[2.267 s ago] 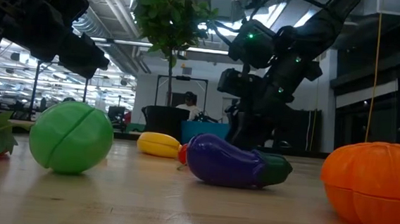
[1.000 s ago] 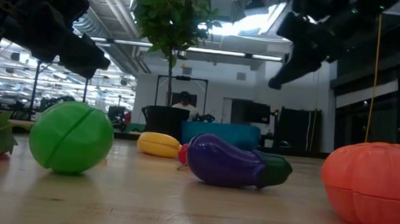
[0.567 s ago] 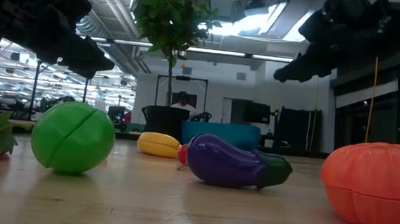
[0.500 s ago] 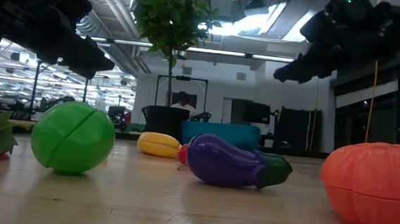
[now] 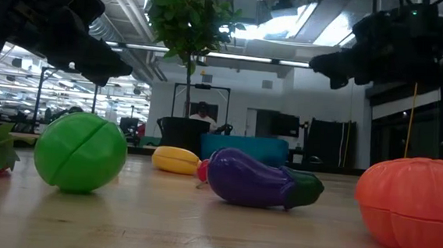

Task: Pick and placing Produce into tupperware
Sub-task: Put the black raspberry into the blue container

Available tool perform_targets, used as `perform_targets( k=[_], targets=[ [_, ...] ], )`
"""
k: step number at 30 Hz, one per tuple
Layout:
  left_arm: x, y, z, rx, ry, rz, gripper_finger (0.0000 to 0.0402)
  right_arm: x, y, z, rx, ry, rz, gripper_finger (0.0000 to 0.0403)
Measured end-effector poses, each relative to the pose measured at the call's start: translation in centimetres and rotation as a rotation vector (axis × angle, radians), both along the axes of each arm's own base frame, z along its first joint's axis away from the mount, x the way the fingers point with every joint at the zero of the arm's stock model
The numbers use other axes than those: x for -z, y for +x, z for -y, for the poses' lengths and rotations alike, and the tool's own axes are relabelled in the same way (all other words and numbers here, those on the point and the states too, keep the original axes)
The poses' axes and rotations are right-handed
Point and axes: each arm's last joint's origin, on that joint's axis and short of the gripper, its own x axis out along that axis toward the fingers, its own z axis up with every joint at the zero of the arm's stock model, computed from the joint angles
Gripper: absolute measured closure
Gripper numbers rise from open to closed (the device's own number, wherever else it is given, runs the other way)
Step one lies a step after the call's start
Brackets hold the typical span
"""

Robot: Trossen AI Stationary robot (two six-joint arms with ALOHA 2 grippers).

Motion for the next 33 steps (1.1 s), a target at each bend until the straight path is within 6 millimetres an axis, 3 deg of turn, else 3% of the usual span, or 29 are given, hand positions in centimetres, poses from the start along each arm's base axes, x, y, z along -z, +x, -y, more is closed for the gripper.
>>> perform_targets(
  k=[5, 33],
  targets=[
    [0.0, 0.0, 0.0, 0.0, 0.0, 0.0, 0.025, -0.09, -0.35, -0.23, -0.046, -0.004, 0.064, 0.0305],
    [0.04, -0.01, 0.0, 0.0, 0.001, -0.005, 0.025, -0.05, -0.38, -0.25, -0.049, 0.002, 0.065, 0.0305]
  ],
)
